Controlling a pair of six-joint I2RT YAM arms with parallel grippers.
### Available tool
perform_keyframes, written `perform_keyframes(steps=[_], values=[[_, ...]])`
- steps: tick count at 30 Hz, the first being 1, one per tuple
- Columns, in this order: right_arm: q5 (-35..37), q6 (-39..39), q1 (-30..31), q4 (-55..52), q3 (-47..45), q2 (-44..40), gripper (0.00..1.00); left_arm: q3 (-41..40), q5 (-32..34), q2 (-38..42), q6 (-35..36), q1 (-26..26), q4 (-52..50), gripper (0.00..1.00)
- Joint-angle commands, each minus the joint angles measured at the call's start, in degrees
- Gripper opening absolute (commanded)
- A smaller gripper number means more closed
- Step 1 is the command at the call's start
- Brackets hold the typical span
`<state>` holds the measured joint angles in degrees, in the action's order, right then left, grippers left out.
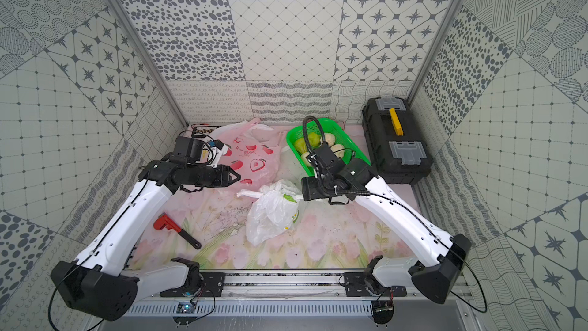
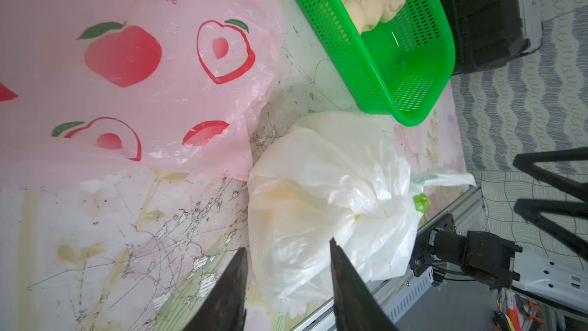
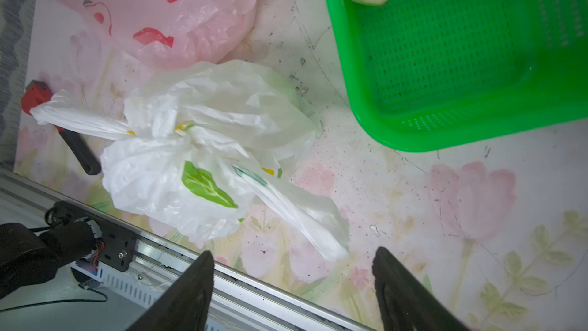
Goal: Place the pears into plastic bags & tie knots
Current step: Tie the plastic bag at the center of the board, then pick up the plastic bag at the center of the board, then place the plastic bag at the center of the board.
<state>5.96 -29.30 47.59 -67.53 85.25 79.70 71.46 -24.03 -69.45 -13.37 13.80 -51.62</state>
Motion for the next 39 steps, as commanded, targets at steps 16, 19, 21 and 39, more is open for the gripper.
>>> perform_keyframes(steps=[16, 19, 21, 39], values=[[-10.8, -6.5, 8.2, 9.1, 0.7, 15.6, 0.26, 2.5, 6.8, -1.6, -1.1, -0.7, 1.7, 0.42], [-13.3, -10.7, 7.6, 6.4, -5.0, 6.7, 0.08, 2.9, 6.2, -1.7, -0.2, -0.7, 2.4, 0.42], [-14.7, -13.5, 5.8, 3.3, -8.5, 0.4, 0.01, 1.9, 6.7, -1.2, 0.1, -0.8, 4.1, 0.42], [-5.2, 2.6, -44.8, -8.2, -13.7, -15.9, 0.00, 1.0, 7.3, -5.1, -1.4, -2.2, 6.7, 0.47]])
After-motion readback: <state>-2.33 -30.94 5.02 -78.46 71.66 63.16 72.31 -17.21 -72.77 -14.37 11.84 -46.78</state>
